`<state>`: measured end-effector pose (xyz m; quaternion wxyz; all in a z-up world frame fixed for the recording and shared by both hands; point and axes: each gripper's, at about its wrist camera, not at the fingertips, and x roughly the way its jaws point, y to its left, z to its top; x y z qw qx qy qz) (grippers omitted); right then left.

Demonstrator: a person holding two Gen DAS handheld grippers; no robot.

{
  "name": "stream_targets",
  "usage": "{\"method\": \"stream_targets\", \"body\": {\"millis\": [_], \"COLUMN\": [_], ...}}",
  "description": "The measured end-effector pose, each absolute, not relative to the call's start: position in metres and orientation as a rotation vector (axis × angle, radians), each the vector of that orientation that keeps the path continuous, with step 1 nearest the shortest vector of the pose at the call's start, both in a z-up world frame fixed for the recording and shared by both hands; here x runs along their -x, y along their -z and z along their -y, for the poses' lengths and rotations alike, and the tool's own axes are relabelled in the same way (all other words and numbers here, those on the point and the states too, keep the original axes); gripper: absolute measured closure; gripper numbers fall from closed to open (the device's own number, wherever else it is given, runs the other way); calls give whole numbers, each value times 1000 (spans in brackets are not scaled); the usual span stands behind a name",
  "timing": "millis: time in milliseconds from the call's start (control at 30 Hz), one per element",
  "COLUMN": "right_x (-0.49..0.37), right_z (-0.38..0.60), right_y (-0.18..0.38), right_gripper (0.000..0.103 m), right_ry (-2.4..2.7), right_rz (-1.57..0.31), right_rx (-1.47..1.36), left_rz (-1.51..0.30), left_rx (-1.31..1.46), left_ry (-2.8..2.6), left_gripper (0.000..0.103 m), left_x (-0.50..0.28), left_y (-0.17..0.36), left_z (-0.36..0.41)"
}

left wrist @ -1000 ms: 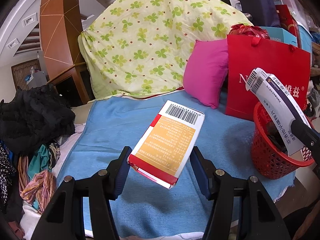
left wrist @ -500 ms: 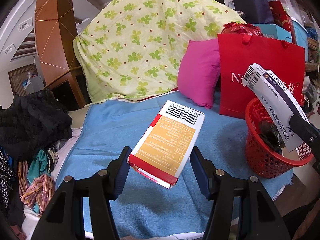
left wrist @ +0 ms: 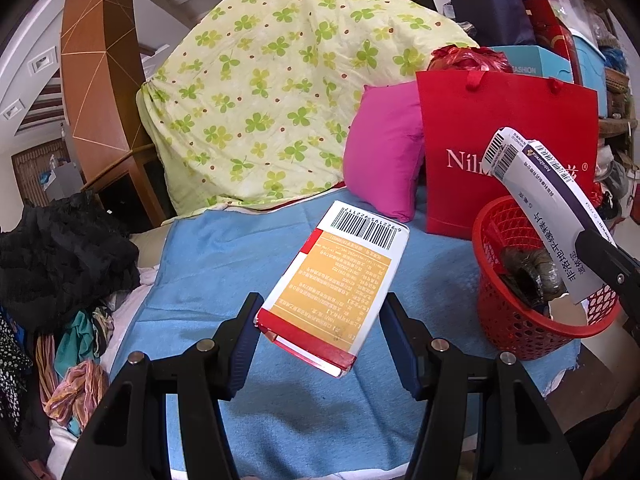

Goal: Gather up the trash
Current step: 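Carry the orange-and-white box with the left tool over the basket while the right tool carries the Plendil box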

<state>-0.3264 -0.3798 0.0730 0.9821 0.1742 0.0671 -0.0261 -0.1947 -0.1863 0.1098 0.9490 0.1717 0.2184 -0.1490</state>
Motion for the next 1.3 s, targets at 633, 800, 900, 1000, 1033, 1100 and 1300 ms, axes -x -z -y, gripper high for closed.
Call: {"method": "stream_targets", "body": {"millis": [633,800,900,1000,1033,1100,1300], "right_x": [339,343,346,348,349,351,355], "right_z": [403,410,414,418,420,423,434], "right_y": [-75,-73,-73,-73,-73,-72,-71], "right_gripper": [79,79,79,79,79,79,79], "right_ry": [78,87,94,99,102,106,118], "right_rz": [-102,-95,-90,-86,-85,-80,-70], "right_rx": [-396,-412,-419,-427,-429,-435,-461], "left_rz": [-417,-409,-404,-398,-396,-394,-381], "left_rx": [-384,-392,-395,-400,-402,-404,-414], "left_ry": [345,357,365,371,374,380,397], "left_gripper": [42,42,42,42,42,42,42], "left_x": [206,208,211,212,213,214,218], "left_y": [-118,-121,-122,-123,-123,-124,-128], "left_z": [213,220,224,228,230,234,246]}}
